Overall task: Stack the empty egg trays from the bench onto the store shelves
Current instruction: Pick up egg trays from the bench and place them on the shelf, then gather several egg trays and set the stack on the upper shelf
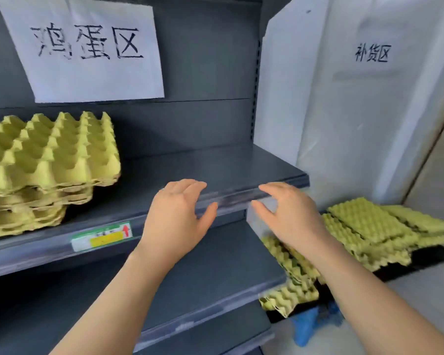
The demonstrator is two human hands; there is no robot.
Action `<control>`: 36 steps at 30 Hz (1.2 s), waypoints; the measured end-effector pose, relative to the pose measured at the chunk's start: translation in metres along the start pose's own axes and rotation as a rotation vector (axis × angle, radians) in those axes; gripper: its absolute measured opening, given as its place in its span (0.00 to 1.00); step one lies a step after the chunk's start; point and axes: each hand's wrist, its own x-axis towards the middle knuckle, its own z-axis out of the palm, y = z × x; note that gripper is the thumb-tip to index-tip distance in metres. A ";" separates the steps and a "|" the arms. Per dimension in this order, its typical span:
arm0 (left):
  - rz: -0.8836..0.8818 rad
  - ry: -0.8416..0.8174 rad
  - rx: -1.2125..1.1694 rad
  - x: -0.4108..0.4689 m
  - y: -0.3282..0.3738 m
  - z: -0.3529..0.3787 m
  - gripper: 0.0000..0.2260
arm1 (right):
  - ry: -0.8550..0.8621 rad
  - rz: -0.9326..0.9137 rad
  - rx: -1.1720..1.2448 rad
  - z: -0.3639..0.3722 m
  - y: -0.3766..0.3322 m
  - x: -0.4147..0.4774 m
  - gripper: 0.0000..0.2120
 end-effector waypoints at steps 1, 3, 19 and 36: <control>0.018 -0.016 -0.029 0.005 0.019 0.017 0.20 | 0.007 0.029 -0.015 -0.006 0.024 -0.006 0.18; 0.052 -0.049 -0.086 0.016 0.058 0.053 0.18 | 0.006 0.071 -0.064 -0.017 0.073 -0.017 0.16; 0.072 -0.451 -0.273 0.081 0.303 0.371 0.18 | -0.180 0.436 -0.206 -0.060 0.442 -0.039 0.16; -0.128 -0.894 -0.231 0.220 0.383 0.678 0.23 | -0.308 0.689 -0.163 0.010 0.742 0.087 0.20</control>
